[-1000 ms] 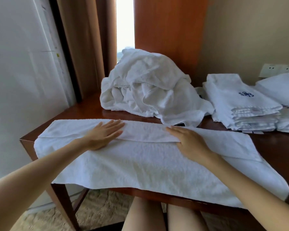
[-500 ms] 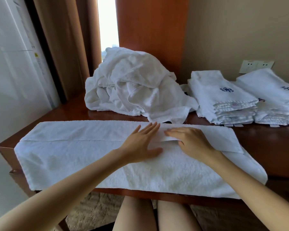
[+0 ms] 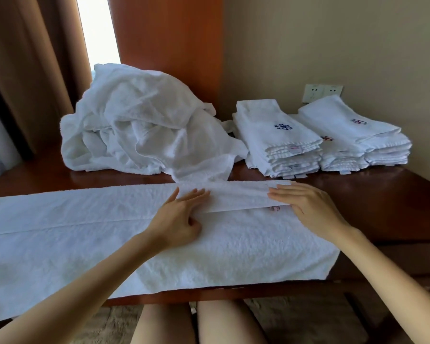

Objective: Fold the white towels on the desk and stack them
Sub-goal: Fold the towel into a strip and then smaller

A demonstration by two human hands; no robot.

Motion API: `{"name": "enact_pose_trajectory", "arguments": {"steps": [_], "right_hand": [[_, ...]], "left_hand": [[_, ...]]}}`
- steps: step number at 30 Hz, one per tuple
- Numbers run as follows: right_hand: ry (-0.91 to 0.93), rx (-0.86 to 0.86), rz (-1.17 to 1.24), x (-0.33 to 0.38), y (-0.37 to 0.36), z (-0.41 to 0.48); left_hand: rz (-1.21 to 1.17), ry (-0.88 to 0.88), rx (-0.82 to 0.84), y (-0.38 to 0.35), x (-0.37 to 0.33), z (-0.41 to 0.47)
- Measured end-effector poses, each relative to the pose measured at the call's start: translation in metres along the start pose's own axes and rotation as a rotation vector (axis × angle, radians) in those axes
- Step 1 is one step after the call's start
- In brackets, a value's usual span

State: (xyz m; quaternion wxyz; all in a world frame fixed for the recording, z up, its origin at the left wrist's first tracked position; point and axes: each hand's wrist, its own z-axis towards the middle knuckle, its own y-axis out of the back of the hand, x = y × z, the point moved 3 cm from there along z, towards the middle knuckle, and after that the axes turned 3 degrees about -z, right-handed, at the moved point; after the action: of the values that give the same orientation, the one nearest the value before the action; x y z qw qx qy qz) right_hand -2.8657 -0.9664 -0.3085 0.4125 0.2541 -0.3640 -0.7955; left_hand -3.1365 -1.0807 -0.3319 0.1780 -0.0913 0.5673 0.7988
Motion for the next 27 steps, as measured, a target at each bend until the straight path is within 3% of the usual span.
{"name": "enact_pose_trajectory", "arguments": {"steps": [4,11,14,16,18,19,21,24,27], "right_hand": [[-0.074,-0.047,0.006,-0.017,0.008,-0.006],[-0.316,0.293,0.194,-0.028,0.011,-0.027],[-0.428,0.423,0.072,-0.033,0.028,-0.018],[-0.472,0.224,0.011,-0.028,0.043,-0.005],[-0.501,-0.018,0.172,-0.02,0.044,0.002],[-0.498,-0.052,0.241,-0.014,0.038,0.007],[-0.455,0.139,0.251,-0.002,0.011,0.015],[-0.395,0.63,0.176,0.004,-0.035,0.013],[-0.408,0.69,0.162,-0.005,-0.05,0.015]], "left_hand": [[0.001,-0.015,-0.018,0.001,-0.003,-0.001],[-0.022,-0.016,-0.029,0.001,-0.004,-0.001],[-0.051,-0.045,-0.018,0.003,-0.007,-0.001],[-0.057,-0.113,0.032,0.004,-0.01,-0.002],[-0.052,-0.202,0.131,0.002,-0.014,-0.002],[-0.044,-0.238,0.184,0.001,-0.016,-0.002],[-0.028,-0.274,0.259,-0.002,-0.015,-0.002],[-0.018,-0.296,0.322,-0.004,-0.009,-0.004],[0.052,-0.298,0.356,-0.007,-0.009,-0.006]]}}
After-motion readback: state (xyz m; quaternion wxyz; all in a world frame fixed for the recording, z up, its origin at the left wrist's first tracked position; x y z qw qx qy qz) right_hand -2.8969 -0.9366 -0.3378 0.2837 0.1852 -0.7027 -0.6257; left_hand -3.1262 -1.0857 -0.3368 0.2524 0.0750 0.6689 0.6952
